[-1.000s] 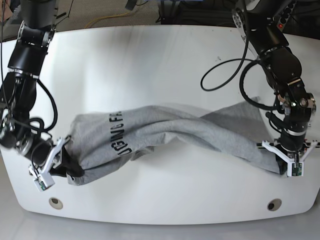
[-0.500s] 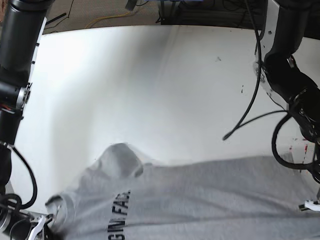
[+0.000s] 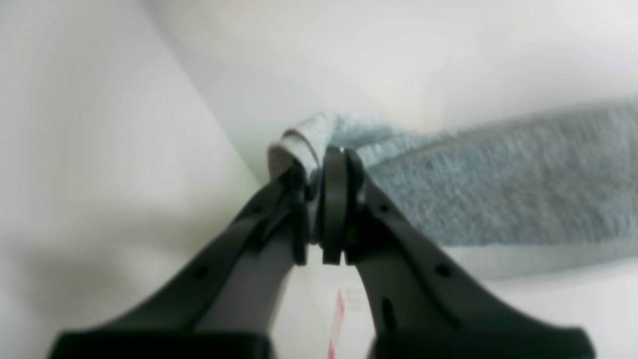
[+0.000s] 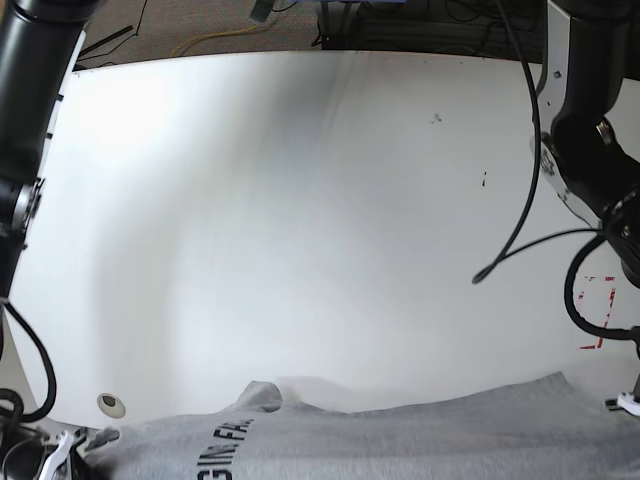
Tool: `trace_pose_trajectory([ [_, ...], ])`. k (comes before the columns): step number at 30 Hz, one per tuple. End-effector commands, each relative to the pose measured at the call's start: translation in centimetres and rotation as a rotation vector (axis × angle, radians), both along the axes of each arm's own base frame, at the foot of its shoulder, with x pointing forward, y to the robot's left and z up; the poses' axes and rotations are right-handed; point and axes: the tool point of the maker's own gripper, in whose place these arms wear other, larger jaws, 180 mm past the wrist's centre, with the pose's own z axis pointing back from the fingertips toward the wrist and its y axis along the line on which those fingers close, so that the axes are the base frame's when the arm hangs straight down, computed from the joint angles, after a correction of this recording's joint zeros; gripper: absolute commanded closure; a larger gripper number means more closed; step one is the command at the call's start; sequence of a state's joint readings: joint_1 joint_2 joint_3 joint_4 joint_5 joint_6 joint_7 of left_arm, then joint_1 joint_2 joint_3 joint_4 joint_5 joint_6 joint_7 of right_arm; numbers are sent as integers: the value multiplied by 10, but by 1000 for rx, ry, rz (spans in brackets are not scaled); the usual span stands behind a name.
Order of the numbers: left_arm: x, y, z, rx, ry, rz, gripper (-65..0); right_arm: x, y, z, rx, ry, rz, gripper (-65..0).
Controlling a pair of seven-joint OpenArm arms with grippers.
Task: Fold the T-shirt properly
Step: 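Lift the shirt with both grippers and shake it out, then lay the shirt flat, pulling both grippers apart along its shoulder edge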
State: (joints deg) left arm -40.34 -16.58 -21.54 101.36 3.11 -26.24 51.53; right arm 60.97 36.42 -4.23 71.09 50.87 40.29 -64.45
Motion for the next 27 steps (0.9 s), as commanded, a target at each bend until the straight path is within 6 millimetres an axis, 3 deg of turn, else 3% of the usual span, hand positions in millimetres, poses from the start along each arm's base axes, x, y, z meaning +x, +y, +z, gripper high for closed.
trace_pose_trajectory([
  [1,-5,-1,-5,35,6,-2,0,-9,-15,0,22,-25,-37,0],
  [4,-12,-10,-64,51,120,-43,0,-28,-19,-60,70,56,-56,0],
  [6,-17,-17,-94,45,162,-71,0,-39,-21,-90,83,104,-67,0],
  [10,-43,-13,-159,21,277,-76,0,-71,-19,-159,136,224,-89,0],
  [16,-85,-25,-234,19,430,-147,0,-123,-22,-236,190,384,-141,0],
  [22,-117,-26,-274,14,536,-161,0,-168,-41,-282,227,502,-225,0],
  [27,-140,-25,-297,12,612,-162,0,-201,-62,-303,221,607,-292,0],
])
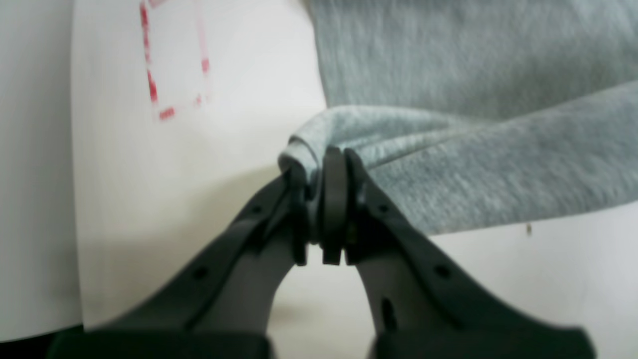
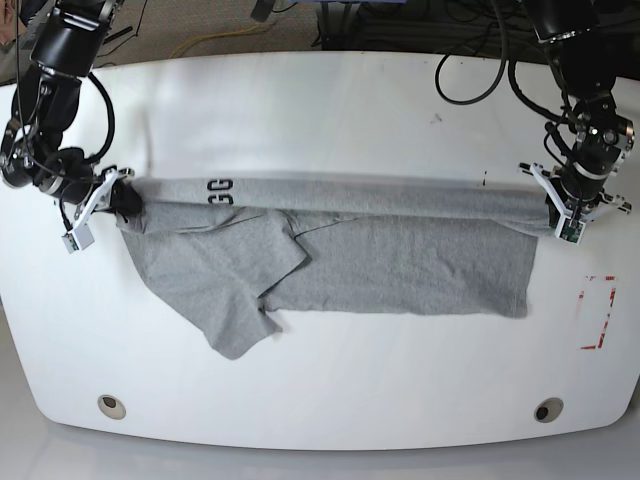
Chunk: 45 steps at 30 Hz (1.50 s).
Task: Fold the T-shirt properly
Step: 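Lay the shirt flat, pulling both grippers apart along its shoulder edge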
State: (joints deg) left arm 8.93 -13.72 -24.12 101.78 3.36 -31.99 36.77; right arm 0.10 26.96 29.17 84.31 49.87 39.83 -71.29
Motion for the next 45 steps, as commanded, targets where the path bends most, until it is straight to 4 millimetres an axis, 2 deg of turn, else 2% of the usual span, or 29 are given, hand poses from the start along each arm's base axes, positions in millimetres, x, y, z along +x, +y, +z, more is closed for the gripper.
trace_pose_trajectory([
  [1,-3,7,9,23,-25,7,0,1,-18,19,3,-46,-33,0],
  [3,-13,11,2,26,0,16,0,-9,-16,16,47,-35,-43,-16],
  [8,-32,13,-13,28,55,21,0,-33,-8,15,195,-47,-79,-201],
  [11,-45,13,-25,28,98,17,-13,-51,-5,6,226,-11,-84,-247],
  [13,-51,10,-29,32,124,-7,-61,-60,-3,1,230,13,-86,-244],
  [16,-64,0,-39,29,184,-85,-211,-76,1,-11,244,51,-101,-247],
  [19,-74,-5,-43,31,212,-119,-372,-87,-4,-7,224,44,-118,-252],
  [22,-72,-8,-34,46,188,-130,-439,-86,2,2,205,17,-95,-254],
  [26,-66,-11,-15,83,155,-138,-440,-78,19,13,200,-40,-64,-254],
  [31,-60,5,14,105,110,-77,-440,-66,16,6,125,-35,-79,-254],
  [33,-56,21,26,127,105,-51,-440,-62,10,0,70,-20,-96,-254],
  [35,-51,27,33,129,98,-39,-440,-58,6,-3,26,-9,-104,-254],
  [38,-42,27,27,104,107,-32,-444,-50,2,-4,-14,-9,-109,-254],
  [40,-41,28,15,80,136,-30,-444,-46,4,-4,-15,-13,-113,-254],
  [42,-43,28,-8,39,194,-26,-443,-40,2,-5,-34,-14,-122,-254],
  [45,-45,34,-28,-3,244,0,-440,-38,2,-13,-74,13,-137,-254],
])
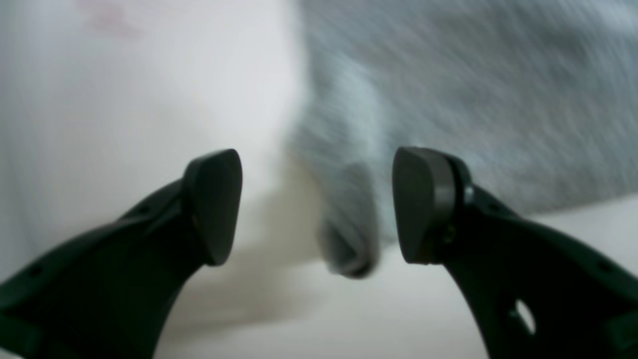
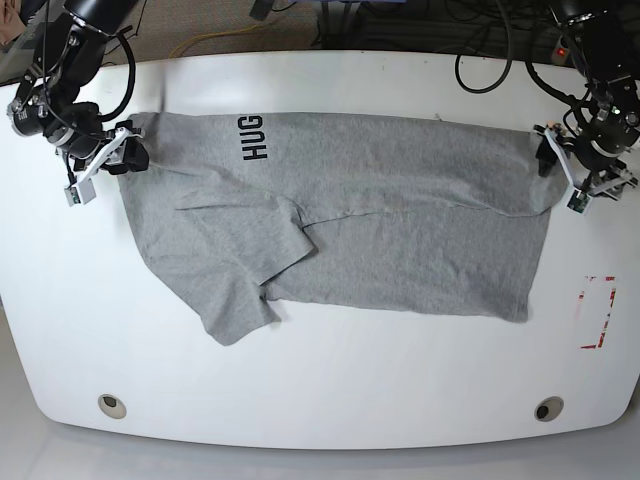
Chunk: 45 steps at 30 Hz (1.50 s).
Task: Fold the T-shirt properly
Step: 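Lay the shirt flat, pulling both grippers apart along its shoulder edge, then open both grippers and release the flattened shirt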
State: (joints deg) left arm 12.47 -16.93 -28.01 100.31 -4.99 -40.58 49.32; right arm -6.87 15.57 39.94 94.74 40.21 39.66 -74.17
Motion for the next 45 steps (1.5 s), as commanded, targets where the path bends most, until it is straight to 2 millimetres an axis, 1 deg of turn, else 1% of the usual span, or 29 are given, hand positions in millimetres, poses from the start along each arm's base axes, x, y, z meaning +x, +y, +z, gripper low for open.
trace_pose_trajectory([
  [1,3,17,-1,6,2,34,-440,9,-1,5,-29,-27,-5,-254],
  [3,0,24,-9,-1,24,38,-440,6,-2,-1,-56,0,-14,-252],
  [6,-2,27,-19,-26,25,41,-439,0,-1,-10,-71,34,-21,-250],
  [8,-9,32,-24,-26,44,46,-439,-5,-2,-14,-84,56,-24,-250],
  [10,-16,42,-28,-8,73,49,-439,-17,-6,-22,-103,90,-27,-249],
  [11,-19,46,-31,-8,87,55,-439,-21,-7,-23,-106,90,-29,-249],
  [13,-26,51,-40,-18,118,72,-439,-30,-7,-28,-107,103,-32,-249],
  [15,-32,65,-43,-3,147,86,-439,-43,-8,-35,-107,131,-31,-249],
  [17,-36,72,-45,-1,164,98,-439,-53,-9,-38,-113,154,-28,-249],
  [19,-40,75,-47,-1,175,107,-439,-62,-15,-40,-133,180,-24,-249],
  [21,-54,79,-51,5,199,116,-439,-73,-16,-44,-134,204,-21,-247],
  [24,-65,82,-43,31,195,114,-439,-82,-19,-42,-157,217,-11,-247],
  [27,-73,73,-41,49,205,75,-439,-81,-19,-30,-195,190,8,-247],
  [29,-81,66,-43,59,226,48,-439,-79,-16,-21,-219,165,22,-247],
  [32,-97,55,-48,58,258,20,-439,-69,-14,-5,-255,114,39,-247],
  [34,-104,48,-48,54,261,14,-439,-65,-13,1,-267,93,44,-250],
  [35,-108,48,-47,57,265,14,-439,-58,-13,4,-266,77,43,-252],
  [36,-110,49,-44,62,260,16,-439,-48,-13,9,-267,50,39,-252],
  [38,-110,50,-36,69,239,22,-439,-33,-14,12,-253,20,26,-254],
  [40,-105,43,-29,44,194,35,-439,-19,-10,9,-221,9,27,-254],
  [43,-98,37,-13,43,137,28,-439,13,2,2,-167,-3,57,-254],
  [45,-93,32,-4,55,111,6,-439,27,1,-1,-135,-5,48,-254],
])
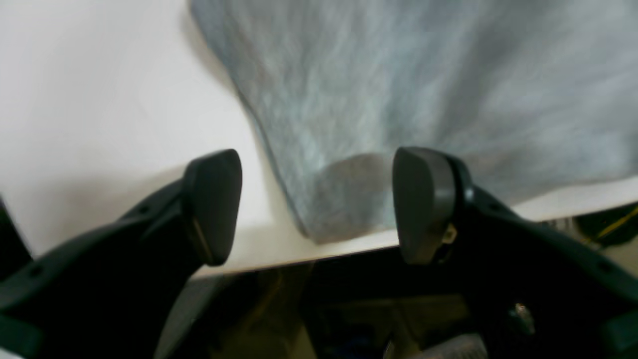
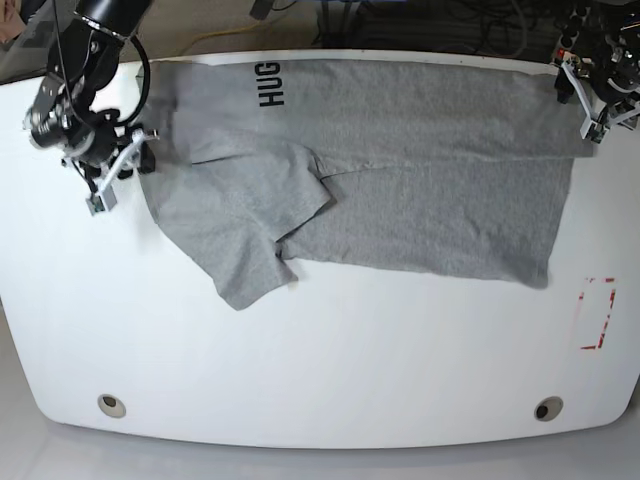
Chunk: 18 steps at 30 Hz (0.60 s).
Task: Fold the T-shirt properly
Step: 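Open both grippers and release the flattened shirt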
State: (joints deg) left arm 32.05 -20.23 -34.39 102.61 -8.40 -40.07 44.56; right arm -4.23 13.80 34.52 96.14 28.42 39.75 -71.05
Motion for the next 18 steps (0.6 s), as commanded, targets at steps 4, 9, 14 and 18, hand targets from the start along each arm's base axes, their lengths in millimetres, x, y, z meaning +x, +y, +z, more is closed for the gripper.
trace_pose_trajectory([
  [4,22,-6,33,47,-98,-63,-439,43,-2,4,58,-38,4,-254],
  [9,28,8,55,91,-157,-36,-439,82,8,10,114,-91,25,-260],
  [14,48,12,69,102,-225,-22,-442,103,9,1,152,-100,37,-355],
  [18,62,16,77,116,-249,-4,-446,109,10,-12,178,-106,39,-355],
])
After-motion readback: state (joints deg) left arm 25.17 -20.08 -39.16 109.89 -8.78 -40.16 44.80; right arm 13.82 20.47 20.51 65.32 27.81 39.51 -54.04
